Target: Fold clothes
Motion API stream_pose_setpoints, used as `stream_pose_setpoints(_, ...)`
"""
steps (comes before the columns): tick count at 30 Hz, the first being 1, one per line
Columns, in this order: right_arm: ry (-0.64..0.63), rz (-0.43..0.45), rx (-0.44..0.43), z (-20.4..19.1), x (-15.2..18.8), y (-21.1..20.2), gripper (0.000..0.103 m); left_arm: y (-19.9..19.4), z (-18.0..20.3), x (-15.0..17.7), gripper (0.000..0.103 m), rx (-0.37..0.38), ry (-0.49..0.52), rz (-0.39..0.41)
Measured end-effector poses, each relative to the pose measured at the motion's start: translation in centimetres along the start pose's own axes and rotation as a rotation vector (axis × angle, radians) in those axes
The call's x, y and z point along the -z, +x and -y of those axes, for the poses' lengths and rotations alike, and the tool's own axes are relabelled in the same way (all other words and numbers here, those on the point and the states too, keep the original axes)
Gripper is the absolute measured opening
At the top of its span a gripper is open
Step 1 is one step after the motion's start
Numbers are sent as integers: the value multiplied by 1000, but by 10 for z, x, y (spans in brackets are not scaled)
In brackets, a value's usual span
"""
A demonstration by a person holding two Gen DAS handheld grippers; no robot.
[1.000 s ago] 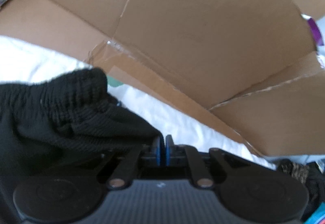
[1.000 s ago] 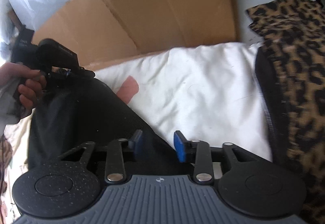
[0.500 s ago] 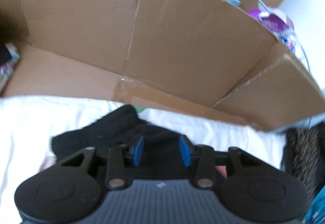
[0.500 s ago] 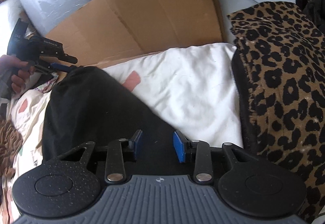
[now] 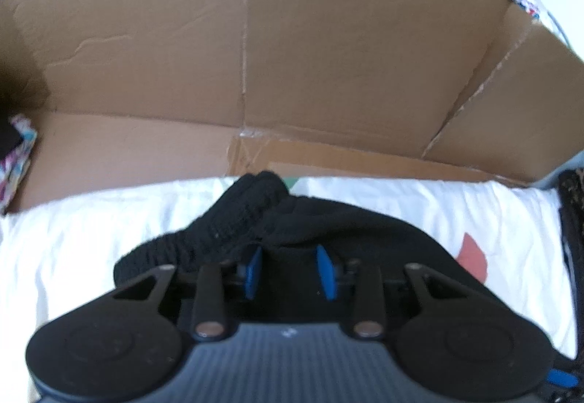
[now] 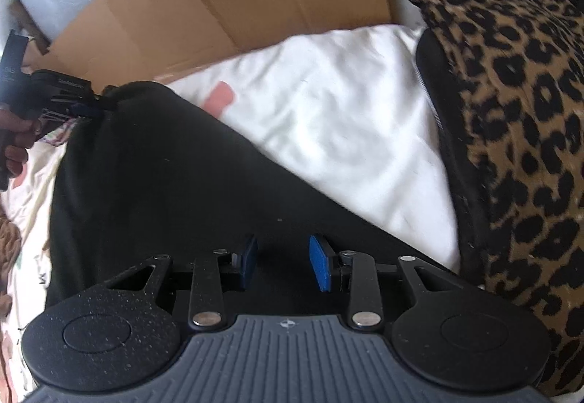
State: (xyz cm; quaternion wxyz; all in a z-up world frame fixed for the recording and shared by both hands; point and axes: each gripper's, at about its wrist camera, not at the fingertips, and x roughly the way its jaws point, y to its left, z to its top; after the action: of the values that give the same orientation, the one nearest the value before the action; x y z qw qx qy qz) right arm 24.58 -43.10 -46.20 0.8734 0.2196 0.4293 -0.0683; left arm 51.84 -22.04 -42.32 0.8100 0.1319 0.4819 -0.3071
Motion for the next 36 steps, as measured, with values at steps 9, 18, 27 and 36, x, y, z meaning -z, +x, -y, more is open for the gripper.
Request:
stream_pose_setpoints(9, 7, -5, 44, 17, 1, 0, 4, 15, 9, -9, 35, -19, 83, 25)
stream_pose_setpoints(18, 22, -17, 54, 36, 2, -12, 4, 34, 26, -11, 36, -43, 137, 37)
stream_pose_setpoints(27, 29, -27, 123, 43, 5, -30, 4, 32, 40, -19, 35, -84, 177, -4)
stream_pose_setpoints(36, 78, -6, 126, 35, 15, -59, 25, -25, 32, -6, 29, -1, 190, 31)
